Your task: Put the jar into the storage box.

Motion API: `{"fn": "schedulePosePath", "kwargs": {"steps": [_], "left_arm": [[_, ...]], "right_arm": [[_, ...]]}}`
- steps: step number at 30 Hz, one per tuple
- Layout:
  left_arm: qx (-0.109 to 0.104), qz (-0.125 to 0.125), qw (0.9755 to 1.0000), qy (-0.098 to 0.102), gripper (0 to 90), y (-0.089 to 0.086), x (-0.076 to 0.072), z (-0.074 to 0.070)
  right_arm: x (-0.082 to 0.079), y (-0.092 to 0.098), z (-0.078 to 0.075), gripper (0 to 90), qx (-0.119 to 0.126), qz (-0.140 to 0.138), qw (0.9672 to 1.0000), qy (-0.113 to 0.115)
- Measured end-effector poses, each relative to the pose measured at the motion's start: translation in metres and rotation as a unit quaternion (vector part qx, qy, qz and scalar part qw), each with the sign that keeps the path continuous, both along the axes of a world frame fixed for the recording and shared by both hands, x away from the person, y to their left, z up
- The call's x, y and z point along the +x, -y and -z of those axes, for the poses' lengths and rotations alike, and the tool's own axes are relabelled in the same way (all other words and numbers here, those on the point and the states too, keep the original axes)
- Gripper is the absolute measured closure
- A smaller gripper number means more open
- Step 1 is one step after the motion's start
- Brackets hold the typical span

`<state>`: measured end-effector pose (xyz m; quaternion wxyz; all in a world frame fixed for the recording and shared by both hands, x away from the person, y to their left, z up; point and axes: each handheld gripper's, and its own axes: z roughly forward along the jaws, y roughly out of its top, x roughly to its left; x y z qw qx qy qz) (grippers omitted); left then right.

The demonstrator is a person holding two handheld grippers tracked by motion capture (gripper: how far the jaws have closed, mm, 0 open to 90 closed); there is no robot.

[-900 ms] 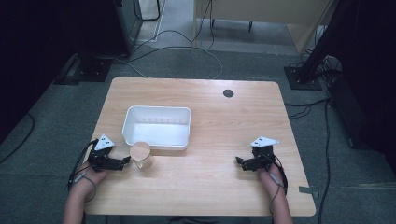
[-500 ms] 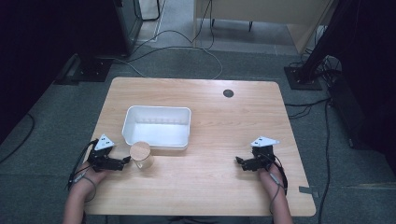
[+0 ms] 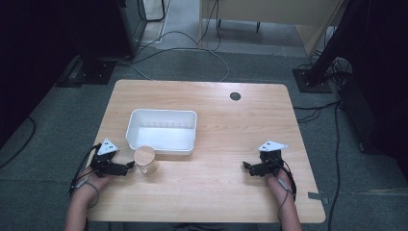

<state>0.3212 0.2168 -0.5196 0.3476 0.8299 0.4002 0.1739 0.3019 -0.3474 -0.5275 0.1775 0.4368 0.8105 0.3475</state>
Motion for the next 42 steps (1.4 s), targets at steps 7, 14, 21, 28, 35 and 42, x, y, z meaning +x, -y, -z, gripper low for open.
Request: {"fn": "schedulePosePath", "kwargs": {"steps": [7, 14, 21, 28, 35, 42], "left_arm": [[0.000, 0.008, 1.0000, 0.000, 3.1, 0.0005, 0.0019, 0.0000], [0.001, 0.014, 0.9999, 0.001, 3.2, 0.0006, 0.0020, -0.0001], [-0.002, 0.016, 0.9999, 0.000, 3.3, 0.0009, 0.0016, 0.0000], [-0.006, 0.024, 0.9997, 0.001, 4.5, 0.0010, 0.0007, -0.0001], [-0.018, 0.031, 0.9993, -0.004, 4.6, -0.0005, 0.0001, -0.0005], [-0.020, 0.041, 0.9989, -0.012, 5.9, -0.0063, -0.0058, -0.0062]], "right_arm": [[0.0000, 0.0000, 0.0000, 0.0, 0.000, 0.000, 1.0000, 0.000], [0.0000, 0.0000, 0.0000, 0.0, 0.000, 0.000, 1.0000, 0.000], [0.0000, 0.0000, 0.0000, 0.0, 0.000, 0.000, 1.0000, 0.000], [0.0000, 0.0000, 0.0000, 0.0, 0.000, 0.000, 1.0000, 0.000], [0.0000, 0.0000, 0.0000, 0.0, 0.000, 0.000, 1.0000, 0.000], [0.0000, 0.0000, 0.0000, 0.0, 0.000, 0.000, 1.0000, 0.000]]}}
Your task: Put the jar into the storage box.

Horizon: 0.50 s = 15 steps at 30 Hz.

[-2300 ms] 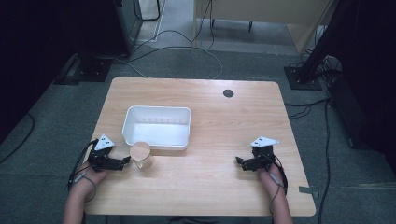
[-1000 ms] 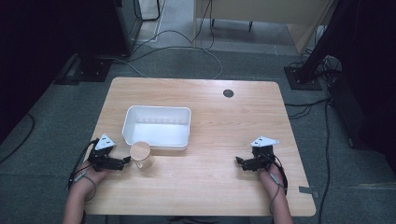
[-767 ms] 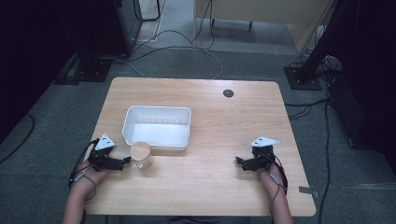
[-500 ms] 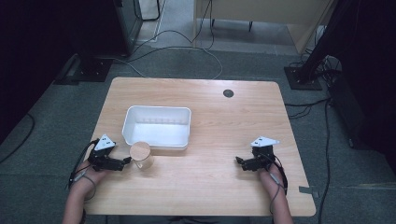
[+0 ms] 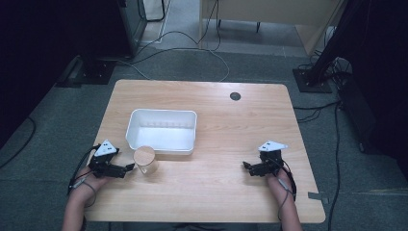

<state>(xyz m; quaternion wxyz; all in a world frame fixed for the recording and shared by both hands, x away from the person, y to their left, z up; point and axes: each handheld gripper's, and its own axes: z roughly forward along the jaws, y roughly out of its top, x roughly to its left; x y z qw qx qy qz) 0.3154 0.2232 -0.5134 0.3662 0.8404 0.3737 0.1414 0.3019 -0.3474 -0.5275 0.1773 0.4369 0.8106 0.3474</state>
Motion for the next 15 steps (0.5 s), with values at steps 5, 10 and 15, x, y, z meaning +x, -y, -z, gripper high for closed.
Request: {"fn": "schedulePosePath", "kwargs": {"steps": [5, 10, 15], "left_arm": [[0.006, 0.000, 1.0000, 0.002, 5.9, -0.001, -0.004, -0.008], [0.001, 0.010, 0.9999, 0.008, 6.0, 0.001, -0.009, -0.018], [-0.013, 0.043, 0.9989, 0.016, 6.0, 0.007, -0.016, -0.026]], "right_arm": [[0.000, 0.000, 0.000, 0.0, 0.000, 0.000, 1.0000, 0.000], [0.000, 0.000, 0.000, 0.0, 0.000, 0.000, 1.0000, 0.000], [0.000, 0.000, 0.000, 0.0, 0.000, 0.000, 1.0000, 0.000]]}}
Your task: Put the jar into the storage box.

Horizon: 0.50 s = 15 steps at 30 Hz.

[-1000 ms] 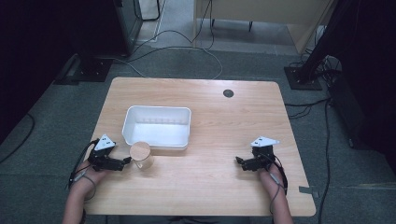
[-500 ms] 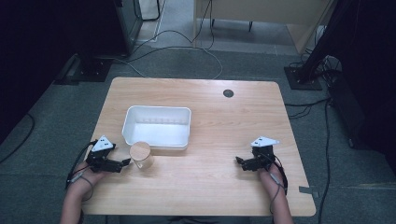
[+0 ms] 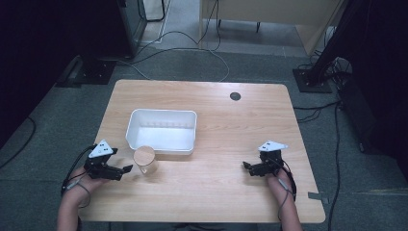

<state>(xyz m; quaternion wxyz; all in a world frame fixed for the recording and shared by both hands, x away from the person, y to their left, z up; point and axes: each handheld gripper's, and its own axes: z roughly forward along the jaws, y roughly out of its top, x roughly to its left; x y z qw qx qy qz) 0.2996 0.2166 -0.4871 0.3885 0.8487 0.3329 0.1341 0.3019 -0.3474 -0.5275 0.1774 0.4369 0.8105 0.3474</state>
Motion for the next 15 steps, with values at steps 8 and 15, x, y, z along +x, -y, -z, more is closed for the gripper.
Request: {"fn": "schedulePosePath", "kwargs": {"steps": [8, 15], "left_arm": [[-0.012, 0.025, 0.9996, 0.000, 5.9, 0.009, -0.003, -0.004], [-0.016, 0.037, 0.9992, 0.002, 5.9, 0.016, -0.003, -0.004]], "right_arm": [[0.000, 0.000, 0.000, 0.0, 0.000, 0.000, 1.0000, 0.000], [0.000, 0.000, 0.000, 0.0, 0.000, 0.000, 1.0000, 0.000]]}}
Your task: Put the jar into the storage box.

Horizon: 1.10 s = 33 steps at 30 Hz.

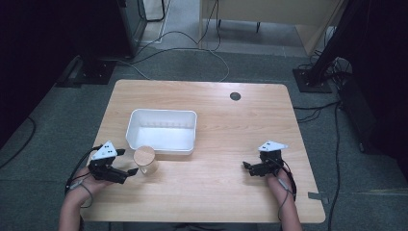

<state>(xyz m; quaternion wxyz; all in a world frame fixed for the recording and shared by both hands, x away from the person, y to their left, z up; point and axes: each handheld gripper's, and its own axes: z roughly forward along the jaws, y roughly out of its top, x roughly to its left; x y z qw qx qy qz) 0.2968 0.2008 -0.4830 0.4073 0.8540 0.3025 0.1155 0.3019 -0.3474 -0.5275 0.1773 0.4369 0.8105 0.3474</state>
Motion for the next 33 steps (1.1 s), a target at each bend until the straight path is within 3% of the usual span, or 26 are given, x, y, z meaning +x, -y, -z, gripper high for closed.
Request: {"fn": "schedulePosePath", "kwargs": {"steps": [9, 13, 22, 26, 33], "left_arm": [[-0.010, 0.021, 0.9997, 0.004, 6.0, 0.015, 0.001, 0.005], [-0.014, 0.023, 0.9995, 0.015, 6.0, 0.019, 0.001, 0.006], [-0.045, 0.026, 0.9982, 0.028, 7.4, 0.024, 0.003, 0.008], [-0.069, 0.029, 0.9965, 0.038, 7.4, 0.025, 0.004, 0.012], [-0.076, 0.042, 0.9954, 0.041, 7.5, 0.030, 0.004, 0.015]], "right_arm": [[0.000, 0.000, 0.000, 0.0, 0.000, 0.000, 1.0000, 0.000], [0.000, 0.000, 0.000, 0.0, 0.000, 0.000, 1.0000, 0.000], [0.000, 0.000, 0.000, 0.0, 0.000, 0.000, 1.0000, 0.000], [0.000, 0.000, 0.000, 0.0, 0.000, 0.000, 1.0000, 0.000], [0.000, 0.000, 0.000, 0.0, 0.000, 0.000, 1.0000, 0.000]]}}
